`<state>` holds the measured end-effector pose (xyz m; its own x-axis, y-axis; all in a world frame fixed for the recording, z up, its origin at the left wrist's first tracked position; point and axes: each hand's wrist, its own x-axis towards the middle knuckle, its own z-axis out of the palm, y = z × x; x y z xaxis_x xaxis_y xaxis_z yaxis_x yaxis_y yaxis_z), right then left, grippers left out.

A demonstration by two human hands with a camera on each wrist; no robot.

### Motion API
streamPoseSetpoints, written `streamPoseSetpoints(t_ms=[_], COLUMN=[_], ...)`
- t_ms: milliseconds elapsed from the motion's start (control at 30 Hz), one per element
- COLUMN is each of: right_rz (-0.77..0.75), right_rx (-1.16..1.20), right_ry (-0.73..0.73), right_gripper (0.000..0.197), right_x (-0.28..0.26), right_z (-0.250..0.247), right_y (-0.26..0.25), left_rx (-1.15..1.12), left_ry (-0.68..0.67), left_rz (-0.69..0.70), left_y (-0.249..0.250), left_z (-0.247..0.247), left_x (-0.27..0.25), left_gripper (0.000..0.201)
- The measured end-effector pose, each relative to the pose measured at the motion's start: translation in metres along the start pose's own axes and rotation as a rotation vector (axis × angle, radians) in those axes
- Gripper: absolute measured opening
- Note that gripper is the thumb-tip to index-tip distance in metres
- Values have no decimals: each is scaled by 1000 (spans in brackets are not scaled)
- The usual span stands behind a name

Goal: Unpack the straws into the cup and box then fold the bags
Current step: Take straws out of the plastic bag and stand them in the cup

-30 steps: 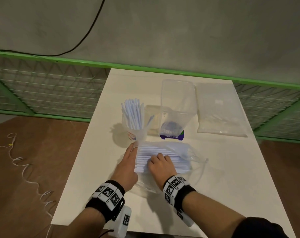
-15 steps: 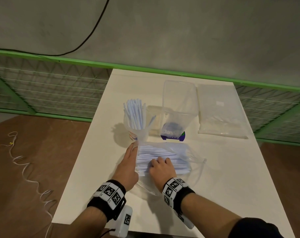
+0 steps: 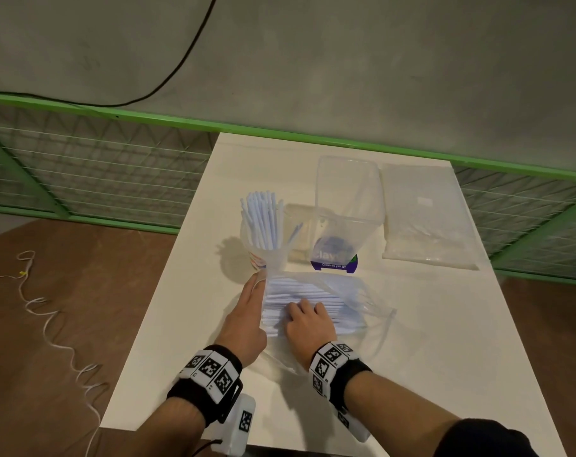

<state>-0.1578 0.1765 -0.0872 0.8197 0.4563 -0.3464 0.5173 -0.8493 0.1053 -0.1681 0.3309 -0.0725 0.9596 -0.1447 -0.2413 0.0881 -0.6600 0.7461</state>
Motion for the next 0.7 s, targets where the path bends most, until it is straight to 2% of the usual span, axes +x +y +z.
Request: streamPoseSetpoints(t_ms=[100, 367, 533, 600, 700], right_rz=[23, 14, 11, 5, 78], right_rx=[45, -30, 4, 45, 265], right_ry=[24, -35, -39, -17, 70], right_gripper=[38, 29, 23, 23, 35], right_x=[-2, 5, 10, 9, 2], right_z=[1, 5, -1, -3, -4], right_y=[1, -3, 1, 5, 15], left_rx=[5, 2, 2, 6, 11], left_ry=[6, -12, -18, -23, -21], left_rz=[5, 5, 1, 2, 11], left_y=[-1, -3, -3, -4, -6], left_z=[-2, -1, -4, -6, -9], left_x=[1, 0, 0, 0, 1], left_gripper=[110, 110, 111, 110, 110])
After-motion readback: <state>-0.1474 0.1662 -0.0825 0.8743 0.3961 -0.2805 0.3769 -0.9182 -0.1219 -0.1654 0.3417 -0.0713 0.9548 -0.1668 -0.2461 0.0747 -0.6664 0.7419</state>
